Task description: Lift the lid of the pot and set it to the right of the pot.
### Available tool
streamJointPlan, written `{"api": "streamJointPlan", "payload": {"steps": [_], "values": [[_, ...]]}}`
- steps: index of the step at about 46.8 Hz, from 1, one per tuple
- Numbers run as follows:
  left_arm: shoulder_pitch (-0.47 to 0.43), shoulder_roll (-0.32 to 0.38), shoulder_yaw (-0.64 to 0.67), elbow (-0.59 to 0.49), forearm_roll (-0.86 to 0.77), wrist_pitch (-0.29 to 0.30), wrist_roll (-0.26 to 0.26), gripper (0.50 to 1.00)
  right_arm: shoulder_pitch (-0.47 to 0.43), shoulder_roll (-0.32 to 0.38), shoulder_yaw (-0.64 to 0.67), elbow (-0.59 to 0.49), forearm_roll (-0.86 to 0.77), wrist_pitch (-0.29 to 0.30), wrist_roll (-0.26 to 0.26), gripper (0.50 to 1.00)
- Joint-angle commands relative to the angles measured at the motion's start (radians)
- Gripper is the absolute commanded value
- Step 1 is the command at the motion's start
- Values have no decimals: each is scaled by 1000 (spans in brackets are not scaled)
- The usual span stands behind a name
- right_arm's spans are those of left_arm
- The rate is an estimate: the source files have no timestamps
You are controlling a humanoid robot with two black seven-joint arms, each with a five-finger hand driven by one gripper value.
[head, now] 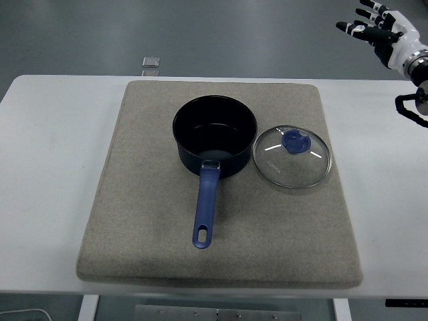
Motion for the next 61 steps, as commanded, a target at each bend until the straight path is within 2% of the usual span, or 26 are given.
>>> {"api": "streamJointPlan", "payload": {"steps": [1, 17, 24, 29, 42, 52, 61], "values": [[0, 0, 0, 0, 0, -1, -1, 1000, -13, 14, 4, 1, 12, -6, 0, 930], [0, 0, 0, 0, 0, 1, -1, 1000, -27, 22, 4, -1, 270, -9, -12, 930], [0, 0, 0, 0, 0, 1, -1, 1000, -32, 33, 8, 1, 311, -25, -4, 930], [0, 0, 0, 0, 0, 1, -1, 1000, -44, 33, 80, 1, 334, -28, -8, 930], [0, 0, 0, 0, 0, 1, 1, 1000, -70, 39, 117, 5, 333, -49, -3, 930], [0, 0, 0, 0, 0, -1, -1, 1000, -116, 96, 116, 2, 249, -38, 14, 930], [0, 0, 0, 0, 0, -1, -1, 1000, -127, 103, 122, 2, 138, -20, 106, 930]]}}
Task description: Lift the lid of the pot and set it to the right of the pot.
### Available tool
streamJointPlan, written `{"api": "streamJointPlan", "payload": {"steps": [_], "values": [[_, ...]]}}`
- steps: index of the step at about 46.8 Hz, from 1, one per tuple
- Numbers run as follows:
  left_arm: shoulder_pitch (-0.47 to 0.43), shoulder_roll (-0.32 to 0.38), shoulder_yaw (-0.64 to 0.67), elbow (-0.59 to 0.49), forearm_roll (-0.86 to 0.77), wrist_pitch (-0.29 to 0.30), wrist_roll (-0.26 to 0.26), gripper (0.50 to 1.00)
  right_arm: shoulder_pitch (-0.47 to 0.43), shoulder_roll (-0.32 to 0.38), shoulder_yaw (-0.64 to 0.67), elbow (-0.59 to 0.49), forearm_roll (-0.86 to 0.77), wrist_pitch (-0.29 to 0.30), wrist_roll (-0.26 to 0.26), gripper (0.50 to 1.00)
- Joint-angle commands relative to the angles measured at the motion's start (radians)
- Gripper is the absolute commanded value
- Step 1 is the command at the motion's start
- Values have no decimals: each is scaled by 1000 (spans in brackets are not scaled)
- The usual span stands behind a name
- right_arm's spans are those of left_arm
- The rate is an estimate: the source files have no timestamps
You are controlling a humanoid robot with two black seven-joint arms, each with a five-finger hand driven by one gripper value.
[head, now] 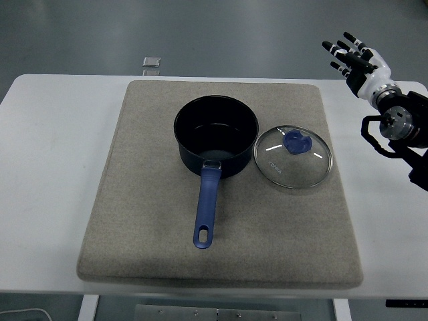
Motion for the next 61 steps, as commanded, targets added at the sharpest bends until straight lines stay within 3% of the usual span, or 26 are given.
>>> {"api": "streamJointPlan", "payload": {"steps": [1, 18, 38, 61], "values": [[0, 0, 0, 0, 0, 0, -1, 1000, -1, 3, 2, 1, -21, 6, 29, 930], [0, 0, 0, 0, 0, -1, 1, 1000, -10, 6, 2, -2, -21, 28, 46, 930], [0, 0, 0, 0, 0, 0, 1, 1000, -19, 5, 43, 1, 14, 28, 17, 930], [0, 0, 0, 0, 0, -1, -1, 1000, -33, 22, 43, 1, -10, 28, 30, 932]]}}
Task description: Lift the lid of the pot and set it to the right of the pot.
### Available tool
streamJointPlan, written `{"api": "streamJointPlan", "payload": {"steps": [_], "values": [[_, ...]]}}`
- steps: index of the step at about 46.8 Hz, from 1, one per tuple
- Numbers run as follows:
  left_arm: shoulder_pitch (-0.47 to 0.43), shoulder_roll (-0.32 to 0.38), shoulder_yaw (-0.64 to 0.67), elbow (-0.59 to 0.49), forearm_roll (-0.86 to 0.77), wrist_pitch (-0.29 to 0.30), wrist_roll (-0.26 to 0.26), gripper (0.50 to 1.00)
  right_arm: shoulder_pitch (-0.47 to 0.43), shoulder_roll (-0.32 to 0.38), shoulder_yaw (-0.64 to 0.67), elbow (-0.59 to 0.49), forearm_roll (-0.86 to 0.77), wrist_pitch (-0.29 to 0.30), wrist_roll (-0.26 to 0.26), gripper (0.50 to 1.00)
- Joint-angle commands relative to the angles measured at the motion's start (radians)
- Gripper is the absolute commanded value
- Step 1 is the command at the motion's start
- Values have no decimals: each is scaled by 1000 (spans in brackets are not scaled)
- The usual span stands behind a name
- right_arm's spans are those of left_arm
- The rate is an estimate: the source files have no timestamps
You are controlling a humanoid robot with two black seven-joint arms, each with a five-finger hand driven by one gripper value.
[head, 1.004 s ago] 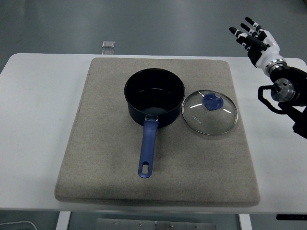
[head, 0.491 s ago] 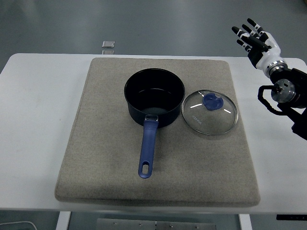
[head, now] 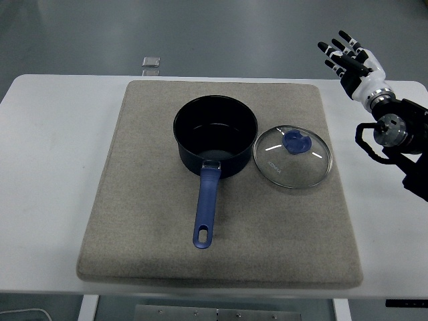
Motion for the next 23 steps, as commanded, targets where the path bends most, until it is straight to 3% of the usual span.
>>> {"api": "streamJointPlan", "payload": {"steps": [1, 11, 18, 23], "values": [[0, 0, 0, 0, 0, 0, 0, 1000, -2, 2, -2, 0, -11, 0, 4, 932], [0, 0, 0, 0, 0, 0, 1, 1000, -6, 2, -2, -2, -40, -10, 18, 932], [0, 0, 0, 0, 0, 0, 0, 1000, -6, -4, 1, -2, -55, -35, 82, 932], [0, 0, 0, 0, 0, -1, 1, 1000, -5, -1, -1, -2, -57, -64, 98, 932]]}}
